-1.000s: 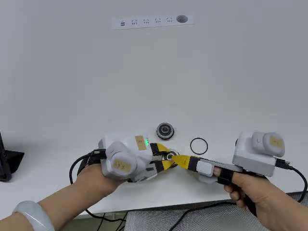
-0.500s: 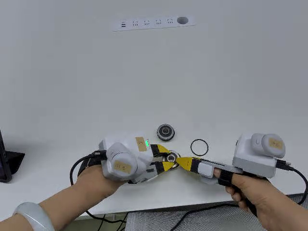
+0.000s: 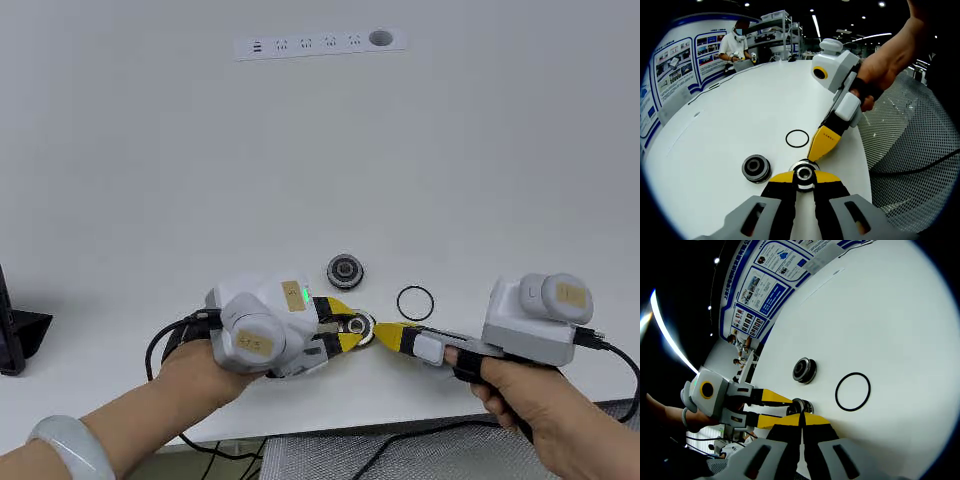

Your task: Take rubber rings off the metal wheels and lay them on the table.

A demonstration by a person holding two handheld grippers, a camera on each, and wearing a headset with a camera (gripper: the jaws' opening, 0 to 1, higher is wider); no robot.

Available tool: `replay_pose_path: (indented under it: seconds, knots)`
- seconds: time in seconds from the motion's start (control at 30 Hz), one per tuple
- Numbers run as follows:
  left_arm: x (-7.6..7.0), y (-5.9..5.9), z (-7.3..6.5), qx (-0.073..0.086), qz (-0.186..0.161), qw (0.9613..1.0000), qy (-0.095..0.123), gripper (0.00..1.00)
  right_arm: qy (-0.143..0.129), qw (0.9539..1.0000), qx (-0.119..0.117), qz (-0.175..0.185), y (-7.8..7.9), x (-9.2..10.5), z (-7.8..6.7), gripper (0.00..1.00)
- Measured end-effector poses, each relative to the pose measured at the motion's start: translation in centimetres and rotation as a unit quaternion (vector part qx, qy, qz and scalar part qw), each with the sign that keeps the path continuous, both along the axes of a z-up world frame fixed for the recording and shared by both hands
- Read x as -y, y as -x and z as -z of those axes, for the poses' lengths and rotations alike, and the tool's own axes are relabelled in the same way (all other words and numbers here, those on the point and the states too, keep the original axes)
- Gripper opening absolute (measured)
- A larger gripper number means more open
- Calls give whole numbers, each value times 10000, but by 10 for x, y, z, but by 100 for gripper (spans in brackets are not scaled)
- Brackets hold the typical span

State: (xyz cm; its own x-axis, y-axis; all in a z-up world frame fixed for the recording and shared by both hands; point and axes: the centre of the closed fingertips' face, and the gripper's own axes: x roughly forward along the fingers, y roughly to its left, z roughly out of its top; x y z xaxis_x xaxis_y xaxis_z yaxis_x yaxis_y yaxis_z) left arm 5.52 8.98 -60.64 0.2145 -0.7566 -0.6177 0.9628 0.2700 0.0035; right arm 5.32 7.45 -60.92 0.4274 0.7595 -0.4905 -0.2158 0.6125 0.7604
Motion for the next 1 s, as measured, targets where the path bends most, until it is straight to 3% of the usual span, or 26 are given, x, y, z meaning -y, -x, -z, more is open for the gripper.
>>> replay_pose_path:
  seconds: [0.77, 0.9, 0.97, 1.0]
  knots:
    - [0, 0, 0, -15, -22, 10000, 6, 12, -106, 9999, 60, -41, 0, -7, -7, 1]
    - [0, 0, 0, -16, -25, 10000, 11, 12, -206, 9997, 84, -70, 0, -11, -12, 1]
    - [0, 0, 0, -13, -22, 10000, 9, 12, -484, 9987, 143, -9, -3, -18, -23, 2]
    - [0, 0, 0, -14, -22, 10000, 10, 12, -420, 9990, 132, 14, -4, -16, -23, 2]
